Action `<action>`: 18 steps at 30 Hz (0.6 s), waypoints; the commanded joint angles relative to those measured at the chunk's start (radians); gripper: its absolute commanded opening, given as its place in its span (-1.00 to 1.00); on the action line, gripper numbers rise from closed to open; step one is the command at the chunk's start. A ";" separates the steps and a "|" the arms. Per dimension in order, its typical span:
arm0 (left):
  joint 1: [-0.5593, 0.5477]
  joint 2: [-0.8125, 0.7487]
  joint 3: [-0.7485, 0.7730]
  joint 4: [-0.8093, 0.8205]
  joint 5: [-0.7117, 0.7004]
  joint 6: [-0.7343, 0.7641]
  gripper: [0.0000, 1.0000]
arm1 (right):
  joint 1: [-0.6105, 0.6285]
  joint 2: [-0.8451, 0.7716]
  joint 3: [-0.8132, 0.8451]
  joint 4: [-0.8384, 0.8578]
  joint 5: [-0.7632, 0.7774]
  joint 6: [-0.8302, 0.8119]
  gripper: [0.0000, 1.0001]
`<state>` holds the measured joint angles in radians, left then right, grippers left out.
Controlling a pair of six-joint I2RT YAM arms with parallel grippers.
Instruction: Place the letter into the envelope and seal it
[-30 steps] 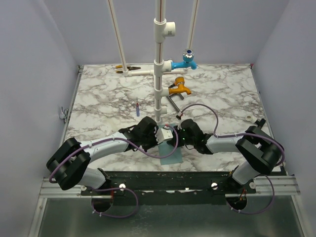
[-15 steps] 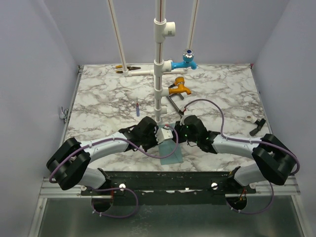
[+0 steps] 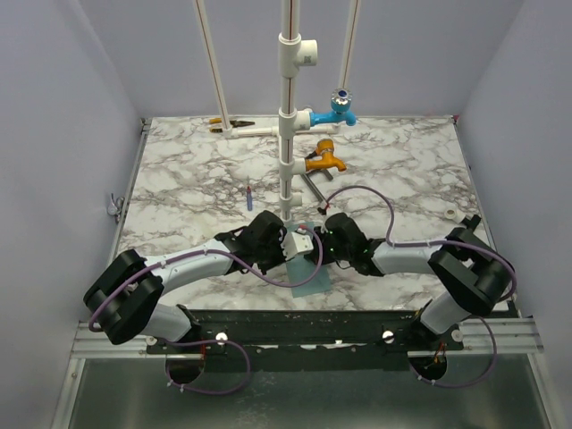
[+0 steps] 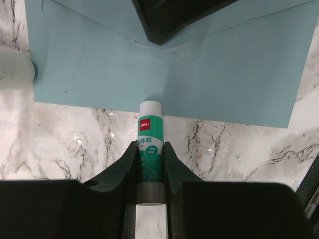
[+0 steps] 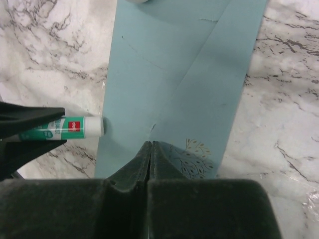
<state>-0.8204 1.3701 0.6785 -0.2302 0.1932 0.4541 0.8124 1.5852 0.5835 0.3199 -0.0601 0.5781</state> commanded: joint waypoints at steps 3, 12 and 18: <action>-0.004 -0.017 -0.003 0.011 0.006 0.006 -1.00 | 0.005 -0.149 0.044 -0.161 -0.021 -0.058 -0.99; -0.004 -0.020 -0.002 0.011 -0.002 0.015 -1.00 | 0.005 -0.076 -0.052 -0.072 -0.075 -0.003 -0.99; -0.005 -0.023 -0.006 0.012 -0.005 0.015 -1.00 | 0.005 -0.002 -0.091 -0.078 -0.038 0.011 -0.99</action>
<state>-0.8204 1.3666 0.6785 -0.2276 0.1925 0.4576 0.8097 1.5349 0.5327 0.2974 -0.1207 0.5865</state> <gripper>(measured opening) 0.183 0.006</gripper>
